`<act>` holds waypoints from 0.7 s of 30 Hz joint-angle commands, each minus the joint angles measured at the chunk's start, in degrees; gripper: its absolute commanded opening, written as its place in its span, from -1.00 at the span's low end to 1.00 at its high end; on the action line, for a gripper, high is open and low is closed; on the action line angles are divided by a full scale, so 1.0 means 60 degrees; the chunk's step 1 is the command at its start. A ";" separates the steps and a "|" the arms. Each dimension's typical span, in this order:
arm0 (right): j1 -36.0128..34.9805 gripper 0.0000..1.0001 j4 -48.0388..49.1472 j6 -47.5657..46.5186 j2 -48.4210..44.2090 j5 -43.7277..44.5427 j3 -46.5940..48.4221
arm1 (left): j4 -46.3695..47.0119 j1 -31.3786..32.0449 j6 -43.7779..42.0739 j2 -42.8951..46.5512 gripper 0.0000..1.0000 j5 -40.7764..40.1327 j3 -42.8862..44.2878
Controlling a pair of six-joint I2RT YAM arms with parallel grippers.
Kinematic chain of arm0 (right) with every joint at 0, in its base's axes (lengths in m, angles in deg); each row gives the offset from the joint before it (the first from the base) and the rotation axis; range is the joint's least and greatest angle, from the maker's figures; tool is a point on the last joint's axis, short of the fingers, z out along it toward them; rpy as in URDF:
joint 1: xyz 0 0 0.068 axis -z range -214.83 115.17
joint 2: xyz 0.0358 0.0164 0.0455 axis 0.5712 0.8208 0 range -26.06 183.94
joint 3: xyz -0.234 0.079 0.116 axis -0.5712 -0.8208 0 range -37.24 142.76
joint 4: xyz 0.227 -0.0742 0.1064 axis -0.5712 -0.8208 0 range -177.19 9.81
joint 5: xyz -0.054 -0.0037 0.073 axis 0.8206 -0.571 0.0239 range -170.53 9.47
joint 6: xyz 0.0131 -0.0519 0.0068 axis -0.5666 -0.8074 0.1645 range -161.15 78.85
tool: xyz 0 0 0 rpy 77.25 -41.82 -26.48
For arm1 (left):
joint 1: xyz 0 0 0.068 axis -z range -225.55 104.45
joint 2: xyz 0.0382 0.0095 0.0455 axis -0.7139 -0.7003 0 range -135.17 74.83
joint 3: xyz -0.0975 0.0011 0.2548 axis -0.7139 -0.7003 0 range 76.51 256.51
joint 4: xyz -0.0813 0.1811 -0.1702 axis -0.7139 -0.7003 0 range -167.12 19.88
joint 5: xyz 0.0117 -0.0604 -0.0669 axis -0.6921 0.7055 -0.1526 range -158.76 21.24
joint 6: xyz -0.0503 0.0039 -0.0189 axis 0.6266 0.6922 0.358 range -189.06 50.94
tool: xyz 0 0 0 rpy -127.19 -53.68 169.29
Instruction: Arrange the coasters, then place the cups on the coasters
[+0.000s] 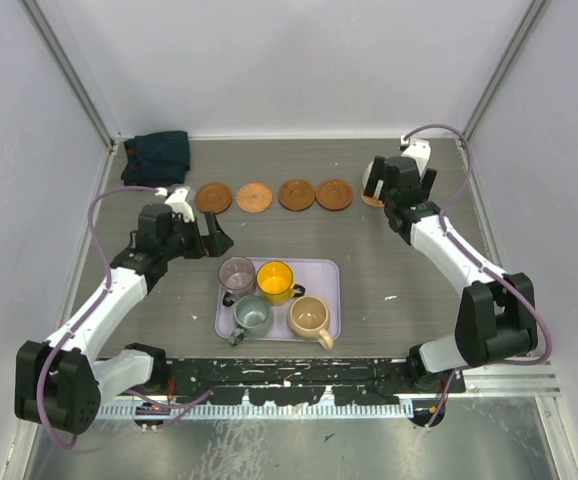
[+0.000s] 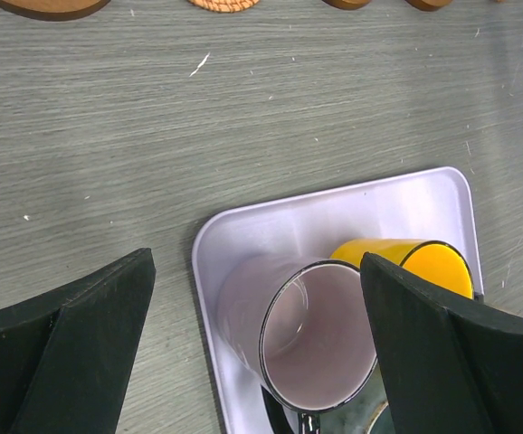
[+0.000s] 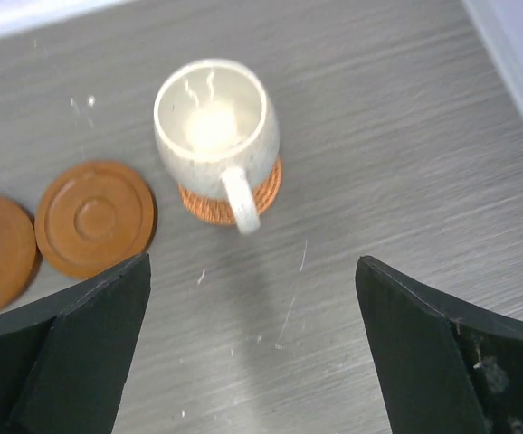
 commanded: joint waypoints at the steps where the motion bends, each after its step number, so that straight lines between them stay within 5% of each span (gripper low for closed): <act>1: 0.0077 0.99 0.0485 0.0169 0.0134 0.1347 0.0891 | 0.0465 0.0041 0.0078 0.0271 0.96 0.0201 0.0069; 6: 0.0078 0.89 -0.0912 -0.0293 0.1134 0.1358 0.2277 | 0.0368 0.0036 0.0078 0.0420 0.96 0.0192 0.0060; 16: 0.0063 1.00 0.1788 -0.0266 -0.1157 -0.0255 -0.0425 | 0.0147 0.0034 -0.0179 0.0033 0.96 -0.0024 0.0444; 21: 0.0064 1.00 0.2062 -0.0738 -0.1388 -0.0034 -0.0569 | 0.0305 0.0036 -0.0119 -0.0535 0.96 0.0177 0.0808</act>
